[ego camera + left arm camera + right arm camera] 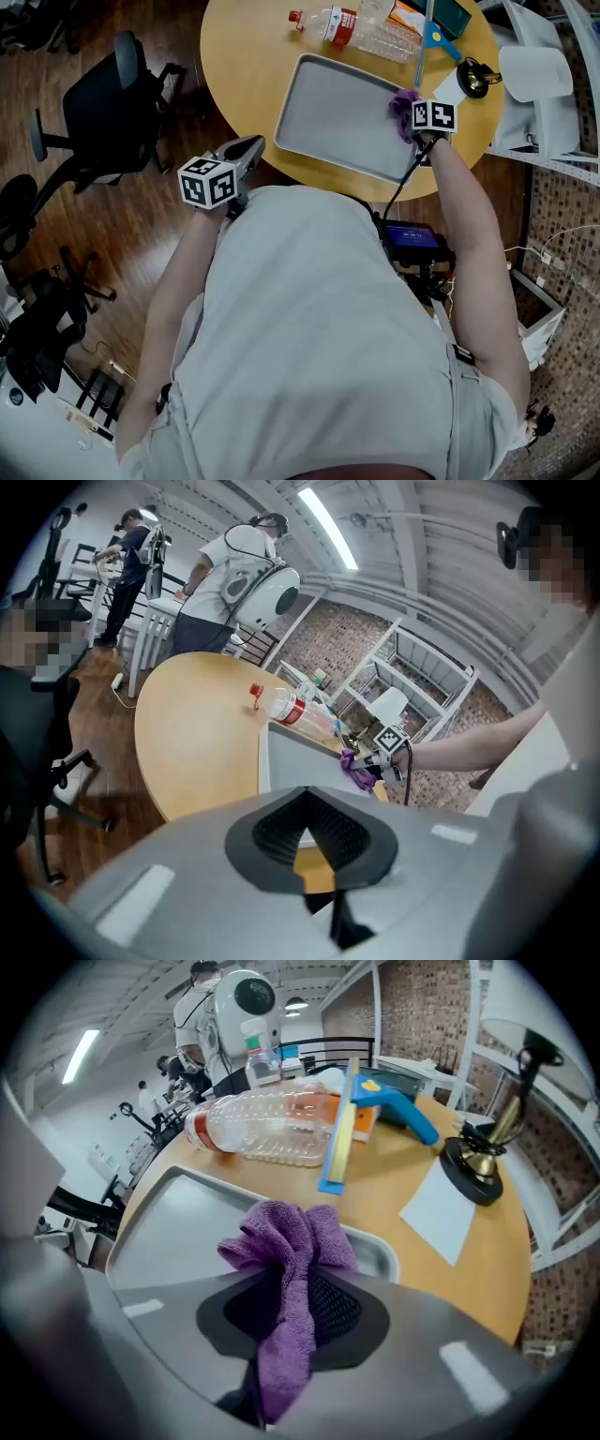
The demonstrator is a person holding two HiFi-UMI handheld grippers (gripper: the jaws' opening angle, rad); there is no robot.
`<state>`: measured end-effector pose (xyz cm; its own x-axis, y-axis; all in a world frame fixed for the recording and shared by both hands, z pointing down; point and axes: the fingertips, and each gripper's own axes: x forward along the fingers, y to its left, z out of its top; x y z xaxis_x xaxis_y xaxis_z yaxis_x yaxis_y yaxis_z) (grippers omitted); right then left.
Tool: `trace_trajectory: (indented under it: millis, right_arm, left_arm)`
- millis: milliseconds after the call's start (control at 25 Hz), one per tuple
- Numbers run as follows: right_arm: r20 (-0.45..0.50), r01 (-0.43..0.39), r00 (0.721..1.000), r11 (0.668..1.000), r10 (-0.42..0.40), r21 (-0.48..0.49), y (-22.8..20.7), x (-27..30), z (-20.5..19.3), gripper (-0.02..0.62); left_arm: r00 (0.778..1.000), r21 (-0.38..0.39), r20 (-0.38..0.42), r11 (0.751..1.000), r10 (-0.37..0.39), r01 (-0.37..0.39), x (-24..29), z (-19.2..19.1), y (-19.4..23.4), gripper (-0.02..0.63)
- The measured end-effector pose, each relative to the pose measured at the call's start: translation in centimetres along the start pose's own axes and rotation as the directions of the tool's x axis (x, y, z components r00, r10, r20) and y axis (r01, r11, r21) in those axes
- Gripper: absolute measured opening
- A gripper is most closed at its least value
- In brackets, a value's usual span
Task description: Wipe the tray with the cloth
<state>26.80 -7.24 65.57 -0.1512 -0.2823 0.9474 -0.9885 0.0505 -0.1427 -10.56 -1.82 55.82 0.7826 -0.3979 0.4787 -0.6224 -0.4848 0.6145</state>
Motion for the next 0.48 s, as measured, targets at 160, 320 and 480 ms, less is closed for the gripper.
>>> trace_trajectory:
  millis: [160, 320, 480]
  right_arm:
    - [0.018, 0.028, 0.999, 0.997, -0.029, 0.069, -2.5, -0.7, -1.3, 0.078]
    - [0.029, 0.038, 0.999, 0.997, -0.040, 0.061, -2.5, -0.9, -1.4, 0.078]
    - [0.001, -0.012, 1.000, 0.999, 0.012, 0.039, -1.6, -1.1, -3.2, 0.078]
  left_arm:
    - [1.000, 0.002, -0.003, 1.000, 0.001, -0.001, -0.1, 0.0, 0.0, 0.000]
    - [1.000, -0.004, 0.001, 1.000, 0.005, -0.005, -0.1, 0.0, 0.0, 0.000]
    - [1.000, -0.010, 0.003, 1.000, 0.001, -0.001, 0.1, -0.2, 0.1, 0.000]
